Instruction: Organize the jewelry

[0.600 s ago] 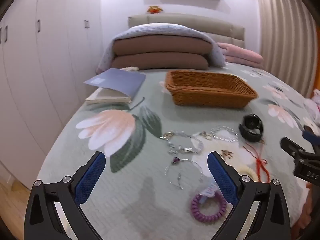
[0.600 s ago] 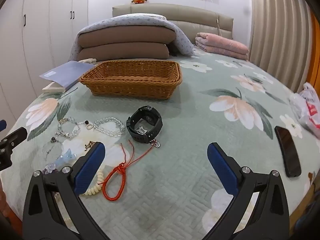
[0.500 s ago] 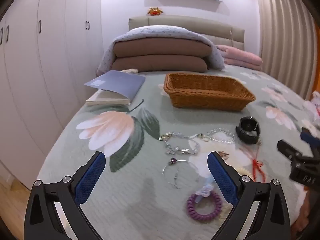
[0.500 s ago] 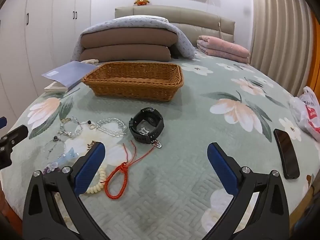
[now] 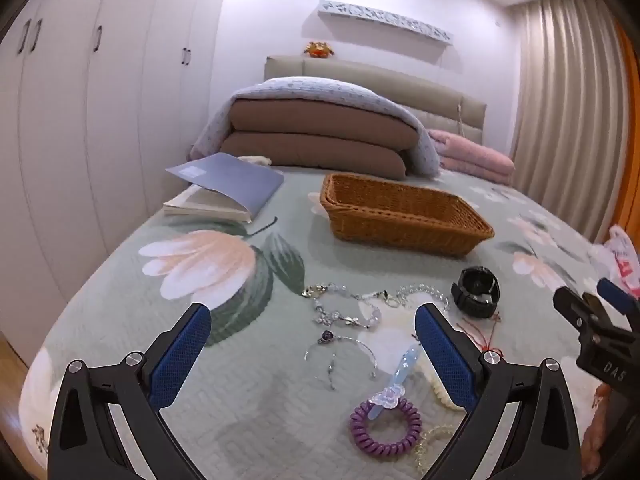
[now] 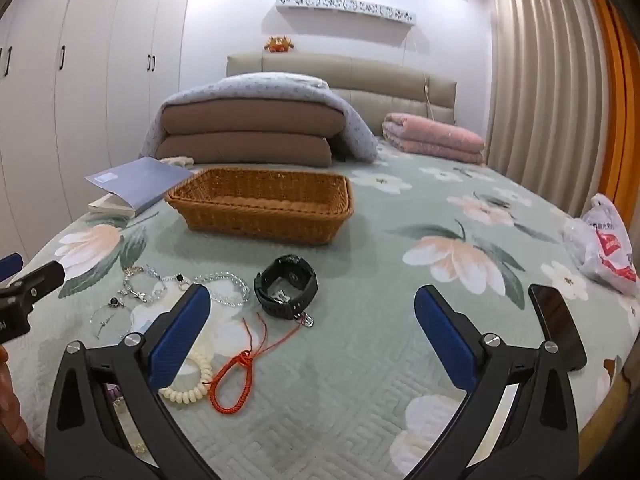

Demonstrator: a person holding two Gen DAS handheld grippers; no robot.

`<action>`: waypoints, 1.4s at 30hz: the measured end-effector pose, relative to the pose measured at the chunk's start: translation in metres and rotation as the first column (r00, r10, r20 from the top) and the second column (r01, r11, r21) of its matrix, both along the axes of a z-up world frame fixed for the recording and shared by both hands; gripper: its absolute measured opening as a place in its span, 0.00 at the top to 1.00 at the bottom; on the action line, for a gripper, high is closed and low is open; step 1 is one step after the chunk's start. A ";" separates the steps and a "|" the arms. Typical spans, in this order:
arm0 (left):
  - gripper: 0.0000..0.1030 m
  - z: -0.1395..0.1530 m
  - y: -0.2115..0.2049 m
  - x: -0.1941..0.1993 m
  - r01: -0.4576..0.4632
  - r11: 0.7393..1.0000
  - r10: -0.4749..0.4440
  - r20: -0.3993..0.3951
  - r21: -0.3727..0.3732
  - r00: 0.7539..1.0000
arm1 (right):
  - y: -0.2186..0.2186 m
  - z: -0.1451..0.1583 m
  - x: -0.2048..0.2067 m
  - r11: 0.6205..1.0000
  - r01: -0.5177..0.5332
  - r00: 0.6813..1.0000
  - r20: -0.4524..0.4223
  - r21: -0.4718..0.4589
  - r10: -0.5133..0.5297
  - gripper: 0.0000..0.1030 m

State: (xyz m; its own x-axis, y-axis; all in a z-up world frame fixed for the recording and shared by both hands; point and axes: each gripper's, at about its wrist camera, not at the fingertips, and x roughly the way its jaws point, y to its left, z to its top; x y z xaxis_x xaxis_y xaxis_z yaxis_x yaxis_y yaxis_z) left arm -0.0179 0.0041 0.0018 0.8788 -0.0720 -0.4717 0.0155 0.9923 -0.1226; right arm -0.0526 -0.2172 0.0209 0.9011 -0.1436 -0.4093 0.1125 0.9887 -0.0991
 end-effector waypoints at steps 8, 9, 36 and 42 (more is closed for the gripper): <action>0.01 0.001 -0.010 -0.003 0.018 0.999 -0.019 0.024 0.035 1.000 | 0.003 0.000 -0.003 1.000 0.007 1.000 0.020 -0.025 -0.006 0.00; 0.01 -0.001 -0.008 -0.006 0.017 0.999 -0.018 0.025 0.033 1.000 | 0.003 0.000 -0.003 0.999 0.012 1.000 0.022 -0.030 -0.012 0.00; 0.01 -0.016 -0.009 -0.002 0.005 0.996 -0.006 0.006 0.086 1.000 | 0.025 -0.014 -0.002 0.982 0.046 0.998 0.045 -0.182 -0.039 0.00; 0.01 -0.019 -0.009 -0.002 0.007 0.997 -0.007 -0.001 0.081 1.000 | 0.025 -0.015 -0.001 0.983 0.046 0.998 0.040 -0.179 -0.040 0.00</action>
